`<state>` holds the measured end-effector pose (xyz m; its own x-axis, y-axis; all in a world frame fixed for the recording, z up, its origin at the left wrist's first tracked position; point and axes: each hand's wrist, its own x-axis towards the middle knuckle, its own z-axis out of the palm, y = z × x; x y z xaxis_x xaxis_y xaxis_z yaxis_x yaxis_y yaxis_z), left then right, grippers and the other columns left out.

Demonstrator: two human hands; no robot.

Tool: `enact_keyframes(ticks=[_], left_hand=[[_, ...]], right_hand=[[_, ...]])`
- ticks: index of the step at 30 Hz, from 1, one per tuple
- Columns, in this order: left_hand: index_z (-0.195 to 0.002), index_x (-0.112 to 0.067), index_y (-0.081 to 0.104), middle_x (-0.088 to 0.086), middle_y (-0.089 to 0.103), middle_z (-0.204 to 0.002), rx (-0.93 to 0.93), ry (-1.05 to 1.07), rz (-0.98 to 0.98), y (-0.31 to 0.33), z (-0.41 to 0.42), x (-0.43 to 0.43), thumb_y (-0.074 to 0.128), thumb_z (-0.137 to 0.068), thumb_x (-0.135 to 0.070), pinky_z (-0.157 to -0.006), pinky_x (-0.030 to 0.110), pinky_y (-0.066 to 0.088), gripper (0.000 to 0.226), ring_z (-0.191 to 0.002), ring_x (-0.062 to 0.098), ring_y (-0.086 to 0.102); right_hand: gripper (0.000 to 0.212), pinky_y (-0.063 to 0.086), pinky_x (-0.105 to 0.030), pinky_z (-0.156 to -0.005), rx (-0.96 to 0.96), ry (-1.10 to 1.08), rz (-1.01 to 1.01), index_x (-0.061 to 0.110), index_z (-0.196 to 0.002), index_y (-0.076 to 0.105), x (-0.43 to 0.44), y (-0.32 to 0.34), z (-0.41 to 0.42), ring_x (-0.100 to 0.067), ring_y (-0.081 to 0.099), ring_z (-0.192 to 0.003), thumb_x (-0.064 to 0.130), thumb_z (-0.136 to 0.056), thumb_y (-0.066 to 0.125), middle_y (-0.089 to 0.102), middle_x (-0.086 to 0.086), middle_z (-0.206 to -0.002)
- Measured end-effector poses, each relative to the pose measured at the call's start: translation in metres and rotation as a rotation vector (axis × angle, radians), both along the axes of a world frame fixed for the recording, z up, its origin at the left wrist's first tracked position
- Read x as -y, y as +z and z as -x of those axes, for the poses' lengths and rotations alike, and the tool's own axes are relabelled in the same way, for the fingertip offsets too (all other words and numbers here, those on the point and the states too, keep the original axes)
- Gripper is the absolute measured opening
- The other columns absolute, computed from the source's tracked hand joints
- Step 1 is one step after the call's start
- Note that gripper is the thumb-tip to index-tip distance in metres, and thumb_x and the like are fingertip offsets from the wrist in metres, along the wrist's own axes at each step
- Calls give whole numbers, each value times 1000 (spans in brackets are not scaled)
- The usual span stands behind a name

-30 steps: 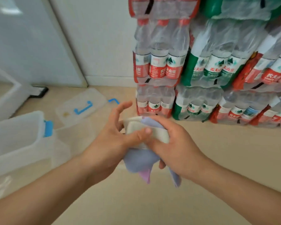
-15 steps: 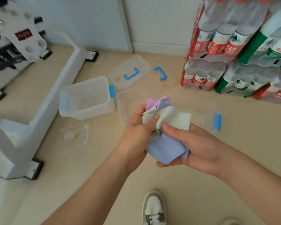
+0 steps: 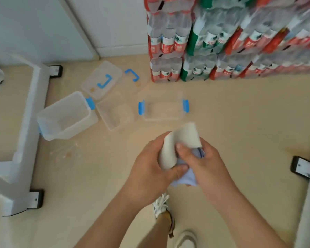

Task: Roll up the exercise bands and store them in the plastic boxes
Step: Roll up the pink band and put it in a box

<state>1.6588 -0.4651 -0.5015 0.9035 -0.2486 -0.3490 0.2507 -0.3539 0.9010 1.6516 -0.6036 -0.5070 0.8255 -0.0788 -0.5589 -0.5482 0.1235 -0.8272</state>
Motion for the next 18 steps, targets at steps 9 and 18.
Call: enact_keyframes(ticks=[9, 18], left_hand=[[-92, -15, 63, 3, 70, -67, -428, 654, 379, -14, 59, -18, 44, -99, -24, -58, 28, 47, 21, -62, 16, 62], [-89, -11, 66, 8, 71, -82, -347, 407, 275, -90, 48, -21, 56, -92, -34, -73, 35, 54, 26, -78, 20, 68]], right_hand=[[28, 49, -22, -48, -122, -79, -397, 17, -103, 64, 14, -17, 87, -12, 67, -69, -2, -82, 64, 69, 0, -85], [23, 54, -33, -66, -98, -24, -444, 16, -97, 67, -25, -94, 83, -23, 68, -84, 14, -74, 65, 69, -10, -93]])
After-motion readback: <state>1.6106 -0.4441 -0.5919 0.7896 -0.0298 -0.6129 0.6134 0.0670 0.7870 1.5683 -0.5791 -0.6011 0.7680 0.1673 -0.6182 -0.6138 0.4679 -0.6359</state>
